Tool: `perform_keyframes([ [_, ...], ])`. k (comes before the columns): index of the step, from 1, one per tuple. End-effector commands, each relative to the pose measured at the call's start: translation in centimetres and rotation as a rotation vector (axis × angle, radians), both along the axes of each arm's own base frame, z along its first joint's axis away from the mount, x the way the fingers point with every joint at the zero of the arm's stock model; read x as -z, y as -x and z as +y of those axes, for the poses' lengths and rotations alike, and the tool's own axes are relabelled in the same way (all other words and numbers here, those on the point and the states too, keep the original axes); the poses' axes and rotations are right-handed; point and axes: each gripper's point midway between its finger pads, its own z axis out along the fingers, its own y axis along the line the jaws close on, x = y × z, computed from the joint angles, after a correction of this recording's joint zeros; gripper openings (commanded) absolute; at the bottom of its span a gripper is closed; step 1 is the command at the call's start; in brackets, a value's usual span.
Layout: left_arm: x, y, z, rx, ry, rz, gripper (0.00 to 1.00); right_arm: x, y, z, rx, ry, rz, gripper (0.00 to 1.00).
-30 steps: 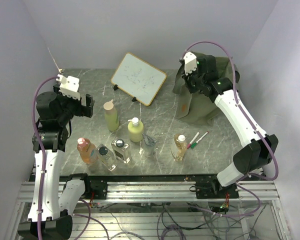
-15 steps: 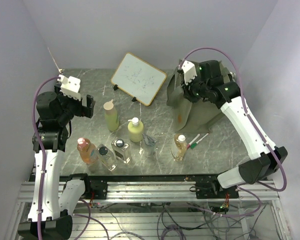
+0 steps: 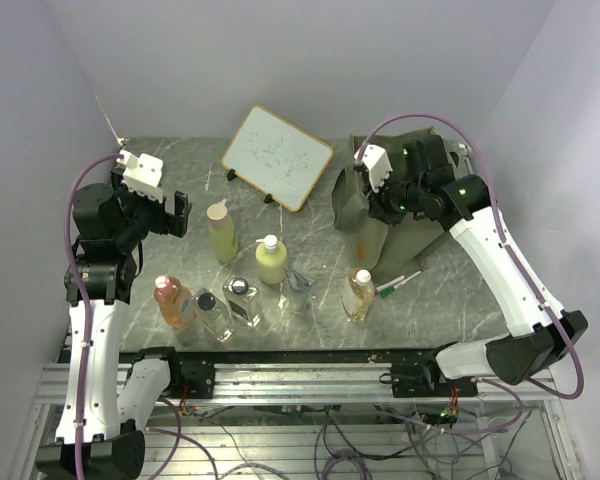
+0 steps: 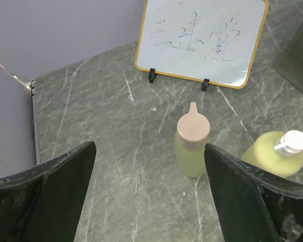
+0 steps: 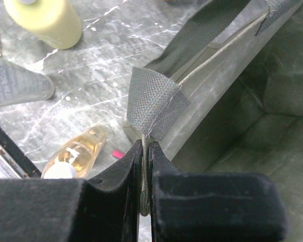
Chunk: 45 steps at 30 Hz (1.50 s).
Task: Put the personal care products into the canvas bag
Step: Move the canvas bag to the center of the board, then pick up the care product from the center of the board.
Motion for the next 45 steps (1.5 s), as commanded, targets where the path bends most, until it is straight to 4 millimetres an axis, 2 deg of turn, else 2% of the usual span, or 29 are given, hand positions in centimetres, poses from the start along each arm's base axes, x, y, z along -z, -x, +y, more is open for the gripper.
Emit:
perform_keyframes([
  [1,-0.2,0.6,-1.1,0.071,-0.012,-0.010,0.99,0.6,3.3,0.9,-0.132,-0.008,0.064,0.00],
  [7,0.1,0.6,-1.7,0.110,-0.002,-0.005,0.99,1.0,4.4,2.4,-0.223,-0.017,0.075,0.00],
  [10,0.2,0.8,-1.9,0.124,-0.008,0.001,0.99,1.0,4.1,2.4,-0.223,-0.014,0.068,0.00],
  [18,0.8,1.1,-2.7,0.174,-0.002,0.026,0.99,-1.1,3.4,2.0,-0.190,-0.021,-0.015,0.02],
  [19,0.8,1.1,-2.7,0.175,-0.001,0.026,0.99,-1.2,3.3,2.0,-0.183,-0.019,-0.022,0.04],
  [25,1.1,1.6,-2.6,0.174,-0.010,0.021,0.99,-1.0,1.7,1.0,-0.116,0.037,-0.042,0.31],
  [28,1.5,1.8,-2.5,0.169,-0.020,0.026,0.99,-2.3,1.1,1.1,-0.105,0.027,-0.084,0.40],
  [29,1.6,1.8,-2.4,0.165,-0.021,0.029,0.99,-2.9,0.9,1.2,-0.103,0.020,-0.101,0.50],
  [31,1.7,1.9,-2.4,0.162,-0.021,0.028,0.99,-4.1,0.4,1.4,-0.101,0.008,-0.136,0.60],
  [35,1.6,1.8,-2.1,0.145,-0.018,0.026,0.99,-6.3,0.1,3.3,-0.150,-0.046,-0.200,0.68],
  [39,1.2,1.5,-1.6,0.111,-0.018,0.012,0.99,-7.5,0.4,5.3,-0.229,-0.113,-0.212,0.73],
  [42,1.0,1.1,-1.3,0.096,-0.019,0.016,0.99,-7.9,1.8,6.5,-0.307,-0.160,-0.180,0.74],
  [45,0.9,0.7,-1.2,0.091,-0.017,0.020,0.99,-7.1,4.2,7.0,-0.391,-0.162,-0.131,0.75],
])
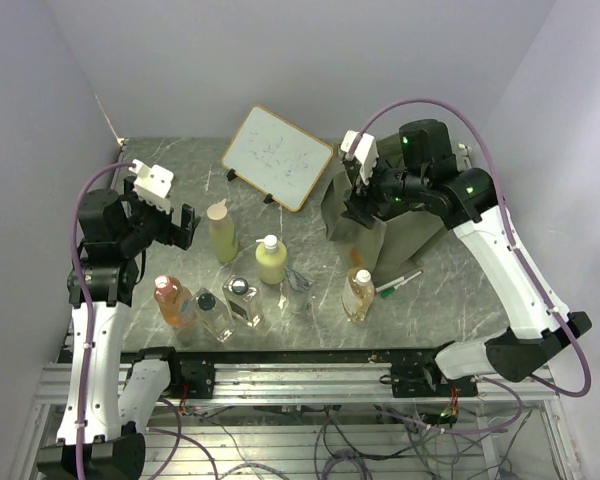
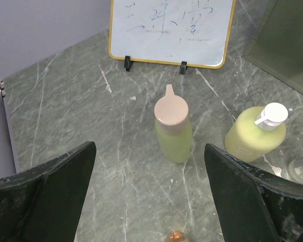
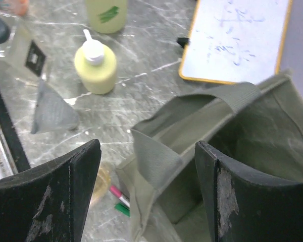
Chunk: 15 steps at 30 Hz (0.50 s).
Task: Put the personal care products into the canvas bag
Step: Pick up the care product from the center of the board.
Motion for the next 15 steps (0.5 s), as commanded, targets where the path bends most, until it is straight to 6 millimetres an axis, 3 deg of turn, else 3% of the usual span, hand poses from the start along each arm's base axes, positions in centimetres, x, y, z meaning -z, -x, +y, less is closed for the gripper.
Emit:
perform_keyframes([
  [1,-1.2,-0.8,0.5,-0.027,0.000,-0.029,0.99,0.4,3.9,1.5,-0.172,-0.009,0.055,0.75],
  [5,-1.0,-1.3,0.5,-0.021,0.000,-0.023,0.99,3.5,8.0,2.0,-0.273,0.098,0.115,0.76],
  [7,-0.8,-1.4,0.4,-0.016,0.001,-0.015,0.99,5.3,9.0,1.7,-0.274,0.161,0.127,0.77],
  [15,0.4,-1.9,0.4,-0.010,-0.005,0.015,0.99,13.2,9.4,-1.3,-0.177,0.394,0.147,0.85],
])
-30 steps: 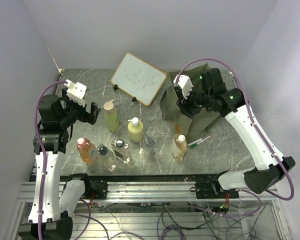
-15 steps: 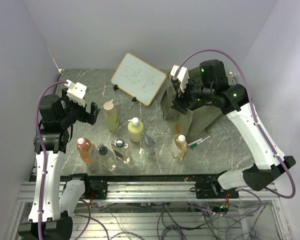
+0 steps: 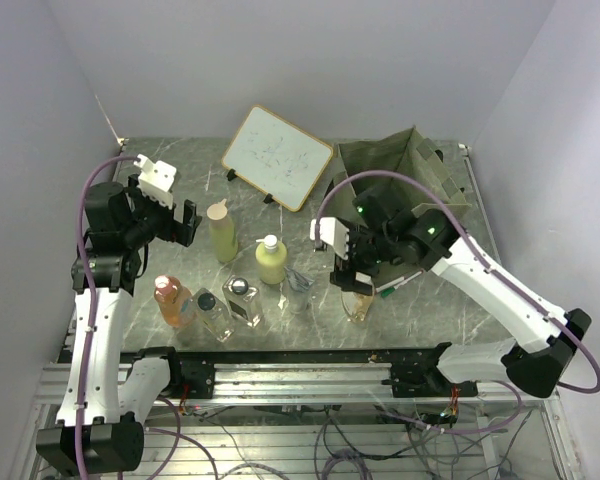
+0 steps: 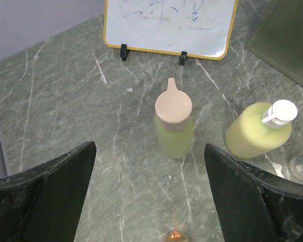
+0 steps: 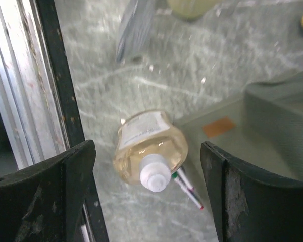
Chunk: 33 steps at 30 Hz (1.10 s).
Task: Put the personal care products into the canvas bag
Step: Pick up the care product from the center of the board.
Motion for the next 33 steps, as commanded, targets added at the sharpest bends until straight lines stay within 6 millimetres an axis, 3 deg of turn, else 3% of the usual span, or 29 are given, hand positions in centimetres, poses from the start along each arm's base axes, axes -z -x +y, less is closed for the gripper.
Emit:
perform_keyframes([
  [1,-1.2,-0.5,0.3,-0.002,-0.017,-0.051,0.99,3.0,-0.8,-2.4,0.078,0.141,-0.062,0.87],
  [11,0.1,-0.8,0.7,-0.011,-0.031,-0.026,0.99,7.3,-0.4,-4.4,0.145,0.264,-0.064,0.97],
  [17,0.2,-1.0,0.8,-0.010,-0.021,-0.018,0.99,8.8,-0.8,-4.8,0.188,0.295,-0.067,0.97],
  [25,0.3,-0.9,0.7,0.001,-0.024,-0.022,0.99,10.0,-0.1,-4.0,0.169,0.278,-0.010,0.88],
  [33,0.2,-0.6,0.5,0.017,-0.026,-0.031,0.99,10.1,0.1,-3.6,0.116,0.273,-0.011,0.64],
])
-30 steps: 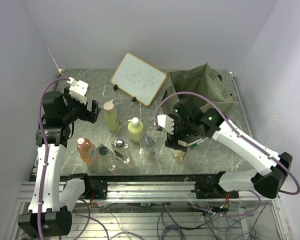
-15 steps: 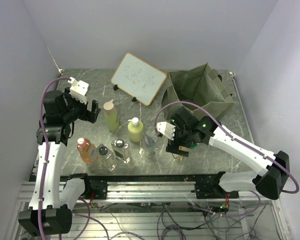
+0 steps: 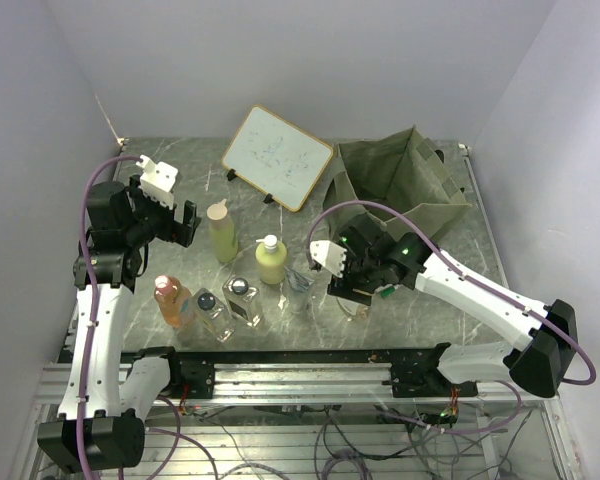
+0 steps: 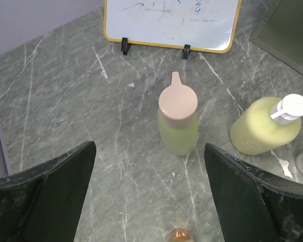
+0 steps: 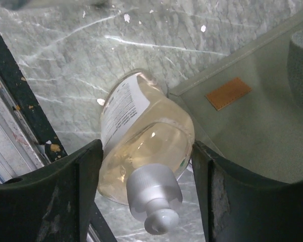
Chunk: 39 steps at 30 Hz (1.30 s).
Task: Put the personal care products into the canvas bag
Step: Pick up the care product from the center of the board.
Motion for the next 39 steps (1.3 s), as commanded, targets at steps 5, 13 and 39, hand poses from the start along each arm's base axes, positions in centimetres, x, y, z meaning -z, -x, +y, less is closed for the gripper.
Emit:
perform_keyframes([
  [5,-0.8,-0.1,-0.2,0.030,-0.007,-0.052,0.99,0.2,1.0,0.4,-0.071,-0.012,0.038,0.55],
  [13,-0.8,0.2,-0.4,0.047,-0.009,-0.059,0.99,0.7,0.9,-0.1,-0.021,-0.007,0.059,0.77],
  [39,-0.6,1.3,-1.1,0.092,-0.011,-0.080,0.99,1.6,1.1,-0.5,0.035,-0.079,0.132,0.50],
])
